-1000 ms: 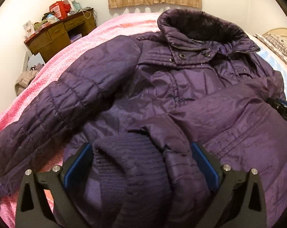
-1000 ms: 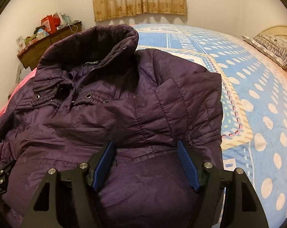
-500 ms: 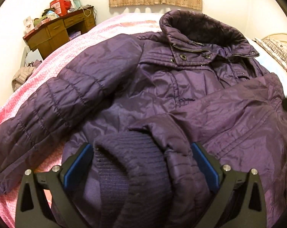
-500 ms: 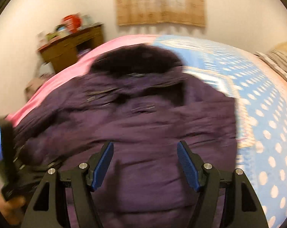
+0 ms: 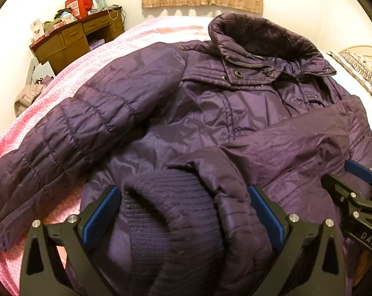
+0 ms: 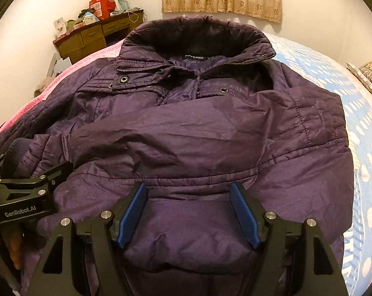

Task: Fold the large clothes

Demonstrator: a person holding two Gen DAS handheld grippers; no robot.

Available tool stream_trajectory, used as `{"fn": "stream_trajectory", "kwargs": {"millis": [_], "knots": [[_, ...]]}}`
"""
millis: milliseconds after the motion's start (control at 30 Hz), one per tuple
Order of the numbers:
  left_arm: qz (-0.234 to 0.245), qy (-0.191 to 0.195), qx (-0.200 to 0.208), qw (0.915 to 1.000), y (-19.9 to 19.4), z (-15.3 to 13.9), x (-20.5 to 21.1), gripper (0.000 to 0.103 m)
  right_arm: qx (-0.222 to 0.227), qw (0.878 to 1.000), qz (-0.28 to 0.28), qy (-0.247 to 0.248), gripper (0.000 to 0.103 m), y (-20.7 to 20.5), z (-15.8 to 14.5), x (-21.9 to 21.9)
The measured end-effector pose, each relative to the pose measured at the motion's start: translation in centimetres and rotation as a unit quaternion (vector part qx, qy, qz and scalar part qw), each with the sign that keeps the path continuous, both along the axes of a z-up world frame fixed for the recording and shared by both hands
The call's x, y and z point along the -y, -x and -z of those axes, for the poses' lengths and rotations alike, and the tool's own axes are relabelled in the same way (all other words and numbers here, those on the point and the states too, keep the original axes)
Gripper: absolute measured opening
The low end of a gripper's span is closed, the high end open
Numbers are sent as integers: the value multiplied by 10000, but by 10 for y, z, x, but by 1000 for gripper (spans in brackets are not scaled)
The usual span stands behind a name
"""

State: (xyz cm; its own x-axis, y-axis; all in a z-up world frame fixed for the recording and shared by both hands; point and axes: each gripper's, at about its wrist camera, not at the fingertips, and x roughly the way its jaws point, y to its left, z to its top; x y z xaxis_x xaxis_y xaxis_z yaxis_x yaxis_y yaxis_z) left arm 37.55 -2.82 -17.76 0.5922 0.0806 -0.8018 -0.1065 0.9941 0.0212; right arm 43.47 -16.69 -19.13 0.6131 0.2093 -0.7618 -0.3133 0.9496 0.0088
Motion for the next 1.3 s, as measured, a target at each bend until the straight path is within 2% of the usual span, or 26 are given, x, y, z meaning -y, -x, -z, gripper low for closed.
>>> {"fn": "stream_trajectory", "kwargs": {"millis": [300,400,433,500,600,633,700,767,800,833,900,1000,1067,1133,1200,1300], "knots": [[5,100,49,9999,1,-1,-2,103,25,10000,-9,52,72,-3,1,-4],[87,494,78,9987,5,-7,-12,103,46,9999,-5,110,72,-3,1,-6],[129,669,120,9976,9,-12,-17,103,52,9999,-3,110,72,-3,1,-6],[159,705,206,9972,19,-22,-21,103,59,9999,-1,115,72,-3,2,-6],[238,578,522,9967,46,-43,-27,103,74,9999,9,129,72,-2,1,-7],[192,456,637,9967,61,-51,-33,103,61,9999,13,108,72,-2,0,-7],[112,447,746,9961,84,-62,-49,103,16,9999,77,139,72,-1,-7,-7],[-76,399,882,9953,107,-71,-69,103,45,9994,355,-9,72,9,-24,-6],[-244,341,979,9943,122,-76,-85,103,143,9988,354,-304,72,16,-35,-8],[-431,305,1061,9930,135,-78,-101,103,243,9981,262,-498,72,24,-43,-13],[-862,290,1170,9890,159,-82,-132,103,343,9985,-174,-382,74,37,-49,-40],[-1446,110,1152,9827,189,-79,-174,103,151,9976,-666,-126,74,40,-30,-72],[-1732,15,1189,9777,201,-78,-195,103,23,9978,-659,110,74,36,-11,-81],[-2050,-43,1238,9709,214,-79,-218,103,15,9978,-659,87,74,35,-7,-80],[-2394,96,1246,9628,227,-78,-246,103,-2,9977,-671,31,75,34,-6,-78],[-2740,792,1179,9512,237,-69,-279,100,79,9977,-671,2,75,36,-5,-76]]}}
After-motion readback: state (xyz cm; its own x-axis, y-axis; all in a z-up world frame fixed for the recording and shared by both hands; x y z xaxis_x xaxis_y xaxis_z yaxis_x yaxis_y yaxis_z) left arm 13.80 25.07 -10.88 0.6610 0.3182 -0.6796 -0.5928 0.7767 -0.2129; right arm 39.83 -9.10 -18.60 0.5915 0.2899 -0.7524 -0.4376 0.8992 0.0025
